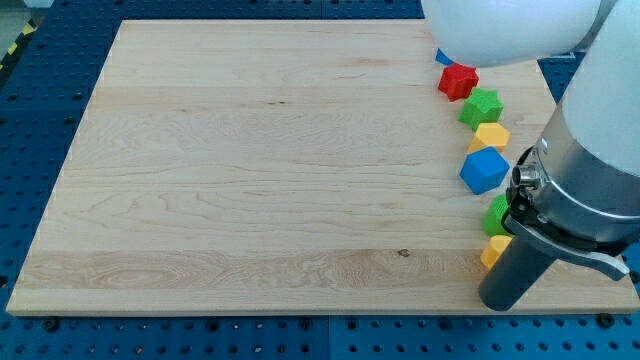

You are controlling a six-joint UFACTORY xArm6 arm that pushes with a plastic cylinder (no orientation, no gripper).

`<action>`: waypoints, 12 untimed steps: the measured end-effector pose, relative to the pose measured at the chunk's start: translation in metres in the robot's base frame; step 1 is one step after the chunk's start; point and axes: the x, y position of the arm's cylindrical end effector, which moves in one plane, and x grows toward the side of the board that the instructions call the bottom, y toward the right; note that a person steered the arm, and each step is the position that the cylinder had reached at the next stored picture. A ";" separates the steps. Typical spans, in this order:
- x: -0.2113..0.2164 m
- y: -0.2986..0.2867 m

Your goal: Slide the yellow heart towards the center

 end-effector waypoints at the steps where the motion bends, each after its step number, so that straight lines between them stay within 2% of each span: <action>1: -0.001 0.011; 2: -0.001 0.011; 4: -0.008 0.052; 5: -0.026 0.042; 7: -0.036 -0.039; 9: -0.055 -0.064; 12: -0.122 -0.132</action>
